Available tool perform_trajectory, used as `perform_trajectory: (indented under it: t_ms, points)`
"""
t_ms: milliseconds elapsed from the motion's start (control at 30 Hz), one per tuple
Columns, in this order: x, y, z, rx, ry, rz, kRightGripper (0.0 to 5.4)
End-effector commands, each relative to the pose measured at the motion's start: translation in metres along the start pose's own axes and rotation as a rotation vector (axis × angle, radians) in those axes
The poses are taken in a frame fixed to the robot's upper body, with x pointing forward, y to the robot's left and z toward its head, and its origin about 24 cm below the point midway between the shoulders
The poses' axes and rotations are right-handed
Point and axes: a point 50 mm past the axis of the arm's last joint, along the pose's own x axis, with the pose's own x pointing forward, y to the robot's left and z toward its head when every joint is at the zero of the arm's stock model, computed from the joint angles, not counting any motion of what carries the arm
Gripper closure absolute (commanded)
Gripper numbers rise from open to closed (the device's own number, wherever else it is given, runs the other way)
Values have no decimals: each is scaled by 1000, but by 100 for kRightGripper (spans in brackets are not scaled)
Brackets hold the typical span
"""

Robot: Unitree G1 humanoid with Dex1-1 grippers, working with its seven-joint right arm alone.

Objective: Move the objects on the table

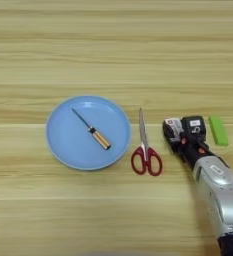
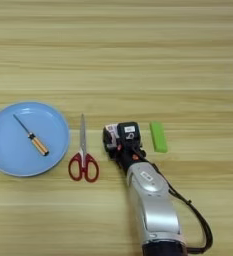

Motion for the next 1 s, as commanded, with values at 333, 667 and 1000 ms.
perform_trajectory:
  t_ms: [333, 667, 1000]
  points:
    - [1, -5, 17, -10, -65, -15, 331]
    - [2, 8, 40, -47, -142, 28, 331]
    - [-1, 32, 67, -58, -227, 110, 331]
